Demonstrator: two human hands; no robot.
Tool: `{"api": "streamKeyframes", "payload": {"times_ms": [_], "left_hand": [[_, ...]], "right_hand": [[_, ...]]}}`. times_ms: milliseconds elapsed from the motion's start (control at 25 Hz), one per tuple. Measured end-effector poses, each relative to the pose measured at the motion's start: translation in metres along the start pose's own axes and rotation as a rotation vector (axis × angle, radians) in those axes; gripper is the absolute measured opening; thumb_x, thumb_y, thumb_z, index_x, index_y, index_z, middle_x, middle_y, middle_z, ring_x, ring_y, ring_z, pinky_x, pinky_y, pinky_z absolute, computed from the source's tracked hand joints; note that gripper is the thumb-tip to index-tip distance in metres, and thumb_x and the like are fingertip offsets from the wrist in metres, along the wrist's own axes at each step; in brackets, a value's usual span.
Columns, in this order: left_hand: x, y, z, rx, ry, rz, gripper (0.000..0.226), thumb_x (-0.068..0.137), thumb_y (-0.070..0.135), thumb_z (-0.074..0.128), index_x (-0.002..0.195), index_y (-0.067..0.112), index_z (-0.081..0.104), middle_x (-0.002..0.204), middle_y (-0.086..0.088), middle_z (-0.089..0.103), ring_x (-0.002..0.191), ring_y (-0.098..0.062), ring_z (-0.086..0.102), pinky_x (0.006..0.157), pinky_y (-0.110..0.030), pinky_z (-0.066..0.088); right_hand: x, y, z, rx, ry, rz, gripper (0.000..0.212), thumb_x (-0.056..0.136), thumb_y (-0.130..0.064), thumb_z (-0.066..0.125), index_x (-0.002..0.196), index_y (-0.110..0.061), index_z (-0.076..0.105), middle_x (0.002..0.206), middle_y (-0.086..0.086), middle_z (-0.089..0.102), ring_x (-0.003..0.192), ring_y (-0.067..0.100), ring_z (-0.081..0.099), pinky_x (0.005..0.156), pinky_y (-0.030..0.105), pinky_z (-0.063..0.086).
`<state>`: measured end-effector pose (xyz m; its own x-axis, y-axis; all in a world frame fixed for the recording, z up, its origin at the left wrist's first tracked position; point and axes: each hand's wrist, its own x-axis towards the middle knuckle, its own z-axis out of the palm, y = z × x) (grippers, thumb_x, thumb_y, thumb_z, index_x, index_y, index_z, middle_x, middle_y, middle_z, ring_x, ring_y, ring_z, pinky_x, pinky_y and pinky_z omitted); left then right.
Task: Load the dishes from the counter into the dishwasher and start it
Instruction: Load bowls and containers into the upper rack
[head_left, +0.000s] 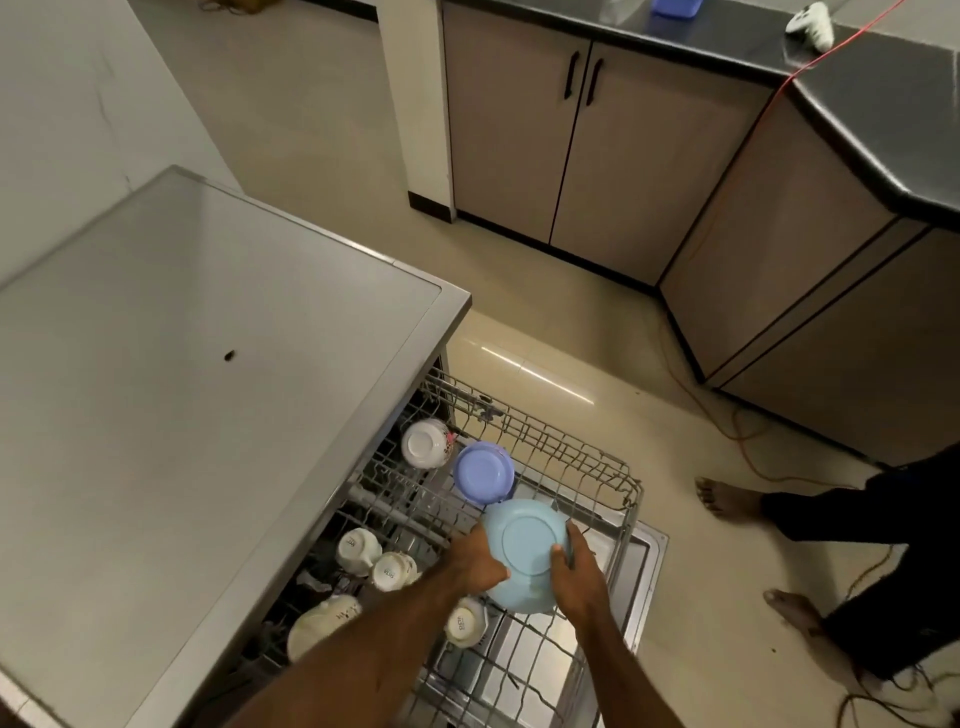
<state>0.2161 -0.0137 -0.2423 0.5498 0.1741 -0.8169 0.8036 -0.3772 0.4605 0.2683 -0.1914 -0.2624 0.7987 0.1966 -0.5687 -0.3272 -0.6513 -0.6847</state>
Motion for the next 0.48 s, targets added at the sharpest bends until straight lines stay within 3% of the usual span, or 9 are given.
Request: {"api": "streamKeyframes", "payload": {"times_ms": [160,360,480], "left_hand": [[0.014,-0.003,0.012,0.037,0.028,-0.030,0.078,0.083,0.022,0.076,0.152,0.016,0.040,0.147,-0.007,0.055,0.131,-0.025,0.056,0.105,-0.028,0.047],[0.023,-0.005,0.020,0.040,0.027,-0.079,0.096,0.084,0.023,0.078,0.159,0.011,0.019,0.151,-0.012,0.050,0.134,-0.028,0.053,0.106,-0.031,0.046],[0.017,0.000,0.018,0.089,0.023,-0.064,0.086,0.087,0.023,0.077,0.155,0.007,0.027,0.150,-0.013,0.050,0.134,-0.027,0.053,0.107,-0.031,0.046]], "right_hand": [[0.016,0.014,0.004,0.001,-0.019,0.031,0.056,0.106,-0.017,0.057,0.159,-0.014,0.038,0.154,0.008,0.050,0.140,0.028,0.049,0.109,0.030,0.036],[0.017,0.016,0.005,0.026,-0.076,0.082,0.066,0.099,-0.009,0.064,0.158,-0.015,0.037,0.141,-0.003,0.049,0.127,0.015,0.047,0.108,0.028,0.036],[0.020,0.022,0.011,0.029,-0.079,0.066,0.079,0.089,-0.034,0.070,0.159,-0.021,0.038,0.147,-0.005,0.052,0.134,0.022,0.053,0.115,0.044,0.044]]}}
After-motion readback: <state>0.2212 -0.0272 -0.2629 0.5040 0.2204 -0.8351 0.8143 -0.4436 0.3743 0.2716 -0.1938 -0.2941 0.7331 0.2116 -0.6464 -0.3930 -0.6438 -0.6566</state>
